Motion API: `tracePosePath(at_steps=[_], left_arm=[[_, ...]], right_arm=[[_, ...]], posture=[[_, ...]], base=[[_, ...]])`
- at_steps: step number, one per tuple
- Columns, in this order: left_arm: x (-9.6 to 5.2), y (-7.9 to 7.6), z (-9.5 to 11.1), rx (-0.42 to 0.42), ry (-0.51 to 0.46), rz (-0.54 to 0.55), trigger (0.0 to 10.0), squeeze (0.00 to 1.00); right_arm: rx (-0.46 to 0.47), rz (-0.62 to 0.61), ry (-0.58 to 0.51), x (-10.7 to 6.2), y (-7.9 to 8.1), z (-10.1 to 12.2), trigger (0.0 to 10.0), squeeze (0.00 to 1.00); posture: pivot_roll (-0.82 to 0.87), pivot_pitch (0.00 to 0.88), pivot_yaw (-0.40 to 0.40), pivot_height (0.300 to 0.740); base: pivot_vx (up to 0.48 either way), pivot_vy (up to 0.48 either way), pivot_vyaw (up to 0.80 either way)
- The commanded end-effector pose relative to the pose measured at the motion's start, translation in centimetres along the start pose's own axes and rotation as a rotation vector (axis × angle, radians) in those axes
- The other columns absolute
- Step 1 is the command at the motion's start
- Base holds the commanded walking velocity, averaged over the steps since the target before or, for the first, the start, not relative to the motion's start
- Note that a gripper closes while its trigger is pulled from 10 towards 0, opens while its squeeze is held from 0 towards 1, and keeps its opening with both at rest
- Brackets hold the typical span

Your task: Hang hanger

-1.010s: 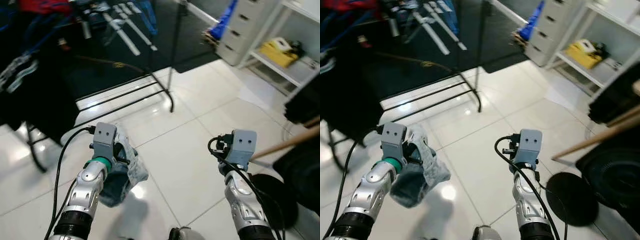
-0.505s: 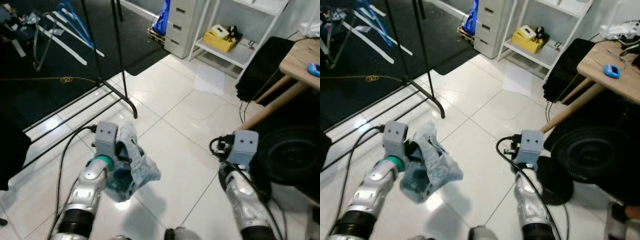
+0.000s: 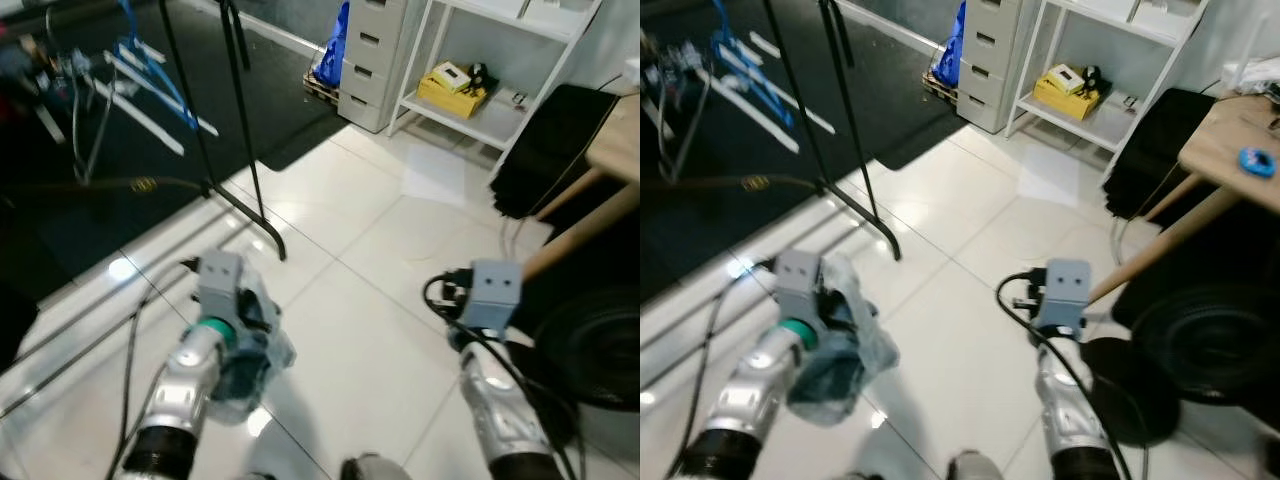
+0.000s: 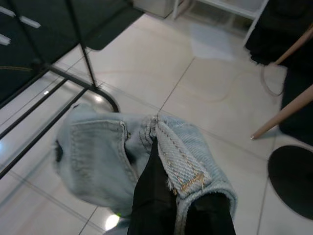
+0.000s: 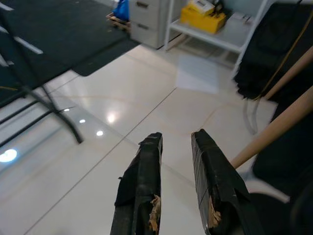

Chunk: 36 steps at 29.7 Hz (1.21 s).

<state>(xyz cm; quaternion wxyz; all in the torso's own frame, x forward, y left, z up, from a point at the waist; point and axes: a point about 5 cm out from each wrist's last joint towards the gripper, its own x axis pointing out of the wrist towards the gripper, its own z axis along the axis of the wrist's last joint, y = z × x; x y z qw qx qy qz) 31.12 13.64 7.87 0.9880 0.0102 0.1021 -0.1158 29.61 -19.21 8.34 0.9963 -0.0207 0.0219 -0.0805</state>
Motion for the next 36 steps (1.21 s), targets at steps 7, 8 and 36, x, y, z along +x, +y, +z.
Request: tracePosePath(at_steps=[7,8,36], left_arm=[[-0.2,0.8,0.1,0.003,-0.007,0.02,10.0,0.0],[-0.2,0.8,0.1,0.003,-0.007,0.02,10.0,0.0],[-0.3,1.2,0.0,0.001,-0.003,0.036,10.0,0.0]], right_arm=[[-0.055,0.03,0.017,-0.3,0.4,-0.5,10.0,0.0],[-0.055,0.03,0.017,-0.3,0.4,-0.5,10.0,0.0],[-0.098,0.124,0.044,-0.3,1.8,-0.8,10.0,0.0]], posture=[[-0.05,0.072,0.014,0.74],[-0.05,0.072,0.014,0.74],[-0.05,0.075,0.007,0.74]], base=[[0.344,0.0,0.0],[0.345,0.0,0.0],[0.341,0.0,0.71]])
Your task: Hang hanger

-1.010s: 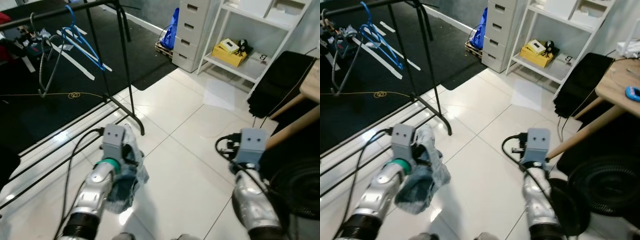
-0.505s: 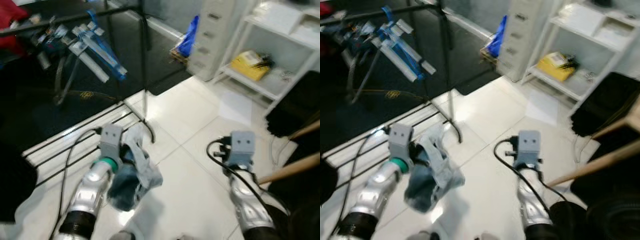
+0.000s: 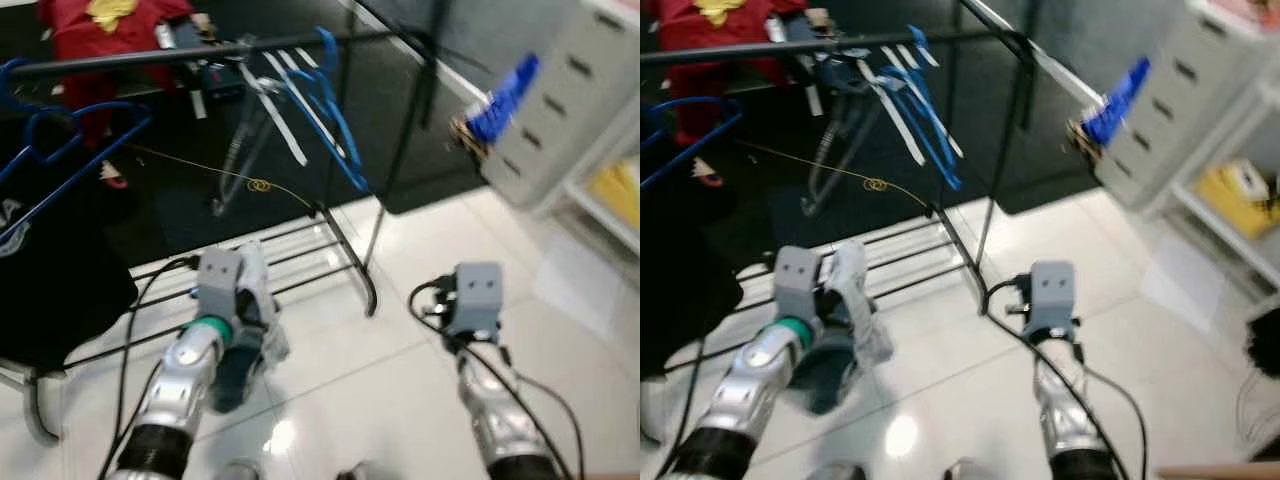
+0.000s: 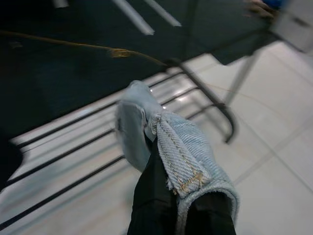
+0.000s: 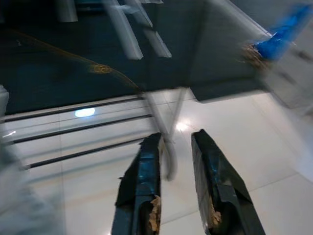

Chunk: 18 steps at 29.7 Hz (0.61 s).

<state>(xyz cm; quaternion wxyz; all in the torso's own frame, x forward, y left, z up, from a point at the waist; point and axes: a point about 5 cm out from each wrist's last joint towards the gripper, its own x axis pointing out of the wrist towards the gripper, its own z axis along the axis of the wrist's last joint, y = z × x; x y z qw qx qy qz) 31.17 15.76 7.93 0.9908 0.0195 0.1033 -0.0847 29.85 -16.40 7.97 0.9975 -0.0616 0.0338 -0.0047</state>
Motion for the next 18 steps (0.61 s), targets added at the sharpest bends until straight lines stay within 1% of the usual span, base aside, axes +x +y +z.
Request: tracePosePath(at_steps=[1,12,17,18], left_arm=[[0.09,-0.89,0.02,-0.011,-0.007,-0.027,10.0,0.0],[0.08,-0.78,0.05,-0.008,-0.008,-0.027,10.0,0.0],[0.09,-0.77,0.07,-0.007,-0.009,-0.027,10.0,0.0],[0.09,-0.76,0.07,-0.007,-0.01,-0.027,10.0,0.0]], right_arm=[[-0.009,-0.025,0.032,-0.28,-0.94,-0.68,10.0,0.0],[-0.003,-0.013,0.036,-0.35,-0.79,-0.81,10.0,0.0],[0.002,-0.012,0.027,-0.34,-0.74,-0.72,10.0,0.0],[0.02,-0.017,0.024,-0.34,-0.75,-0.69,10.0,0.0]], posture=[[-0.05,0.075,0.007,0.74],[-0.05,0.07,0.007,0.74],[-0.05,0.066,0.007,0.74],[-0.04,0.065,0.007,0.74]], base=[[0.337,0.0,0.8],[0.341,0.0,0.8],[0.341,0.0,0.0],[0.341,0.0,0.0]])
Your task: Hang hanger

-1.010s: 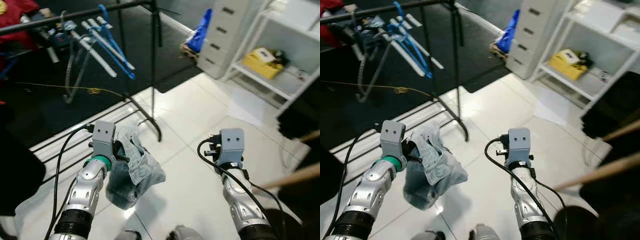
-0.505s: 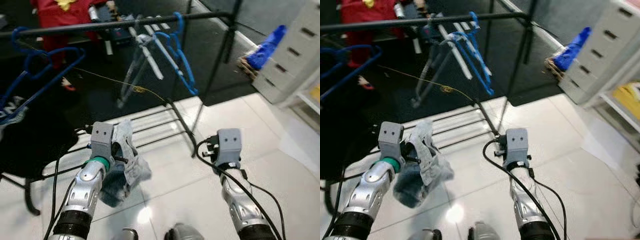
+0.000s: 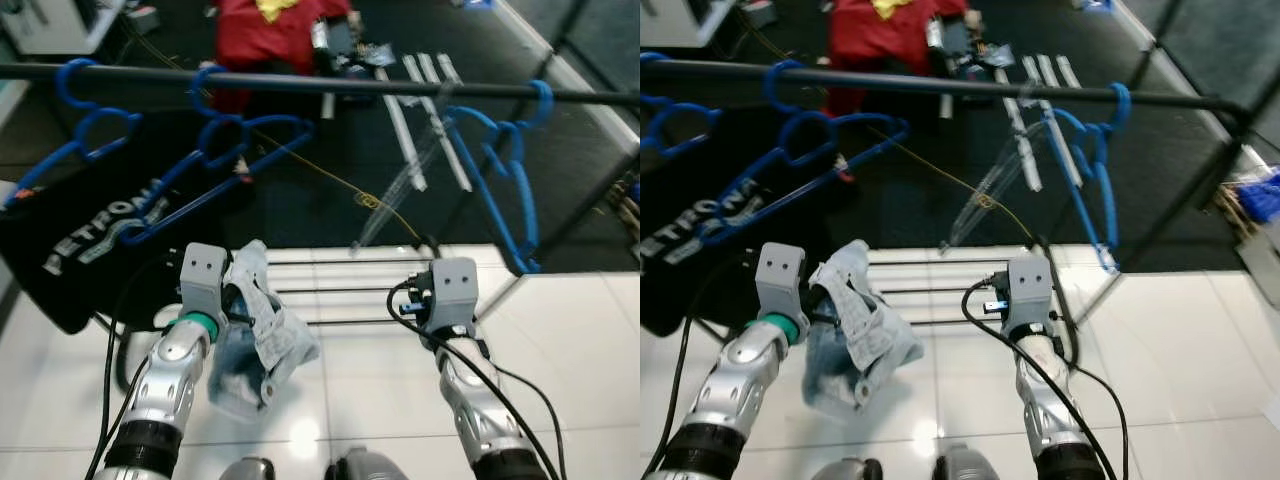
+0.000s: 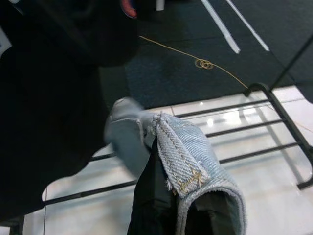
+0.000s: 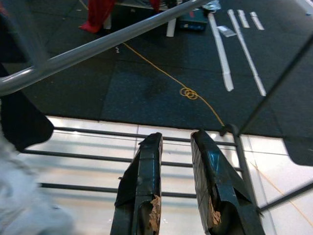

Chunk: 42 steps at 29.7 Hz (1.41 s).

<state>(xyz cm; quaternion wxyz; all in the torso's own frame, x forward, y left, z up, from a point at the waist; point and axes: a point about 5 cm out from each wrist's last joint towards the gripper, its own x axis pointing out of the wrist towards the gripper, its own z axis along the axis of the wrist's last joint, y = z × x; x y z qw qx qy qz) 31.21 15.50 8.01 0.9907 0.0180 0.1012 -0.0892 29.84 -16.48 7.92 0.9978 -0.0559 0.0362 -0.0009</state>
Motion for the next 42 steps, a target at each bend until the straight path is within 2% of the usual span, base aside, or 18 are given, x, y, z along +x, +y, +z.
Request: tracePosePath(at_steps=[1,6,14,28,32,35,42], left_arm=[[0.0,-0.5,0.0,-0.005,-0.005,-0.018,10.0,0.0],[0.0,-0.6,-0.1,-0.004,-0.005,-0.024,10.0,0.0],[0.2,-1.3,-0.3,0.037,0.015,-0.078,10.0,0.0],[0.2,-1.5,-0.5,0.039,0.026,-0.093,10.0,0.0],[0.3,-1.4,-0.7,0.035,0.043,-0.072,10.0,0.0],[0.3,-1.4,-0.7,0.035,0.043,-0.072,10.0,0.0],[0.6,-1.5,-0.9,0.031,0.056,-0.053,10.0,0.0]], right_arm=[[0.023,-0.031,0.021,-0.3,-0.7,-0.6,10.0,0.0],[0.041,-0.043,0.026,-0.5,-0.9,-0.8,10.0,0.0],[0.054,-0.069,0.02,-0.9,-1.0,-0.9,10.0,0.0],[0.06,-0.094,0.009,-0.9,-0.9,-0.7,10.0,0.0],[0.039,-0.173,-0.024,-1.4,-2.2,-0.1,10.0,0.0],[0.039,-0.173,-0.024,-1.4,-2.2,-0.1,10.0,0.0],[0.009,-0.282,-0.103,-1.1,-3.6,2.0,10.0,0.0]], posture=[[-0.05,0.06,0.009,0.74],[-0.05,0.054,0.01,0.74],[-0.05,0.044,0.011,0.74],[-0.06,0.051,0.009,0.74],[-0.07,0.062,0.01,0.74],[-0.07,0.062,0.01,0.74],[-0.07,0.065,0.01,0.74]], base=[[0.341,0.0,0.0],[0.33,0.0,0.0],[0.0,0.0,0.0],[0.0,0.0,0.0],[0.0,-0.36,0.0],[0.0,0.0,0.0],[0.0,0.0,0.0]])
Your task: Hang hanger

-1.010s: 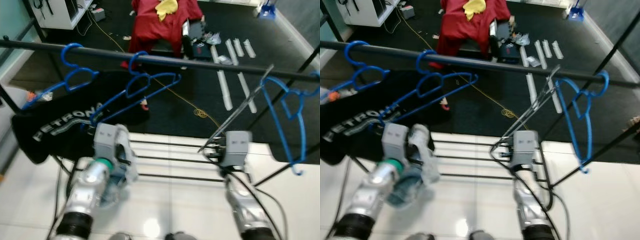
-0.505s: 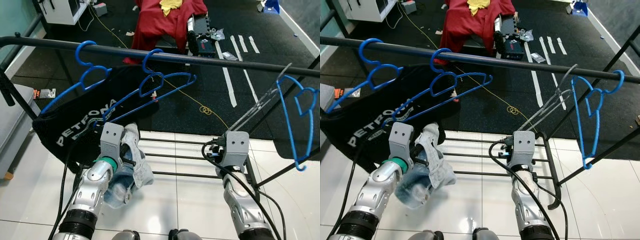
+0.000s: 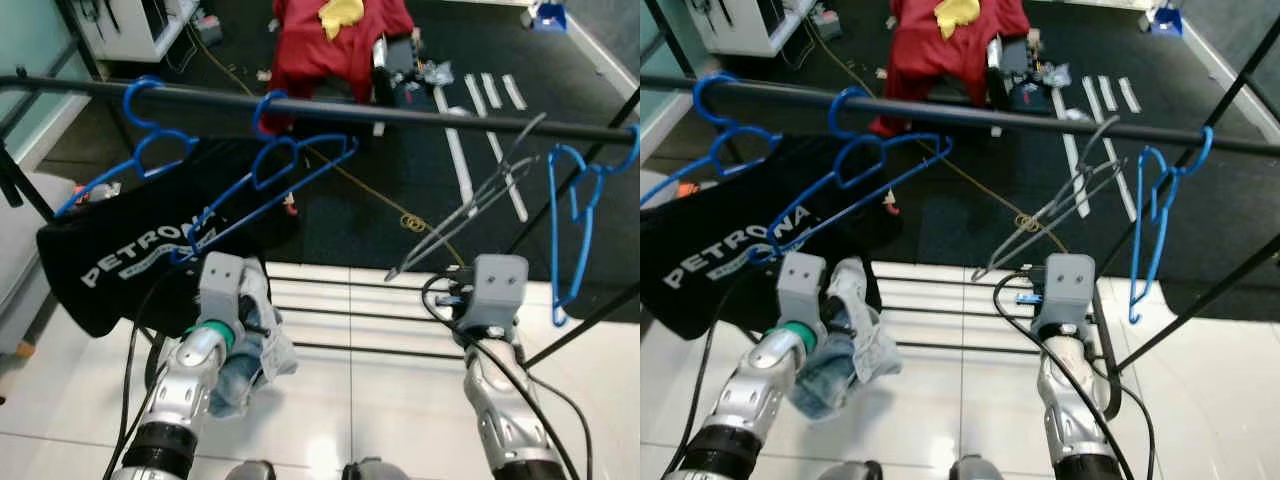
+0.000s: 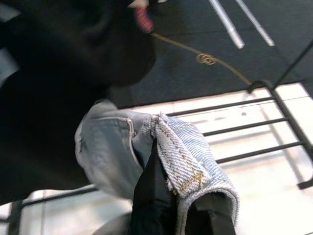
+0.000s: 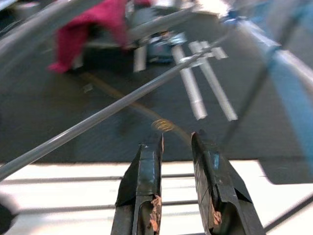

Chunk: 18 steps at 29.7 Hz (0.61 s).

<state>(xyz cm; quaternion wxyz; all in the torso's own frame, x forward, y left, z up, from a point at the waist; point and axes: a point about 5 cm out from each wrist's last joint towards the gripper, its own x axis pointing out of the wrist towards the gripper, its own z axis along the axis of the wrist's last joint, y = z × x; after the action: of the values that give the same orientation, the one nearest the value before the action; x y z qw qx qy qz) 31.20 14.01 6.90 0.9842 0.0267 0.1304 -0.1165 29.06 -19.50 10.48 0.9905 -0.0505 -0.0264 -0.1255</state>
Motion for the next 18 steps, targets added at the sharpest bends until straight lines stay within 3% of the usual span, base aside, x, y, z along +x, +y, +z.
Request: tracePosePath(at_steps=[1,9,18], left_arm=[[0.1,0.0,0.2,0.013,-0.005,0.001,10.0,0.0],[0.2,-0.1,0.3,0.013,-0.008,-0.005,10.0,0.0],[0.1,-0.2,0.4,0.017,-0.01,-0.023,10.0,0.0]], right_arm=[[-0.015,-0.035,-0.004,-0.1,-0.5,0.1,10.0,0.0],[-0.077,-0.166,-0.083,-0.6,-2.2,1.8,10.0,0.0],[-0.004,-0.152,-0.219,-1.3,-2.0,3.9,10.0,0.0]], posture=[[-0.07,0.066,0.01,0.74],[-0.08,0.077,0.019,0.74],[-0.07,0.083,0.034,0.74]], base=[[0.0,0.0,0.0],[0.0,0.0,0.0],[0.0,0.0,0.0]])
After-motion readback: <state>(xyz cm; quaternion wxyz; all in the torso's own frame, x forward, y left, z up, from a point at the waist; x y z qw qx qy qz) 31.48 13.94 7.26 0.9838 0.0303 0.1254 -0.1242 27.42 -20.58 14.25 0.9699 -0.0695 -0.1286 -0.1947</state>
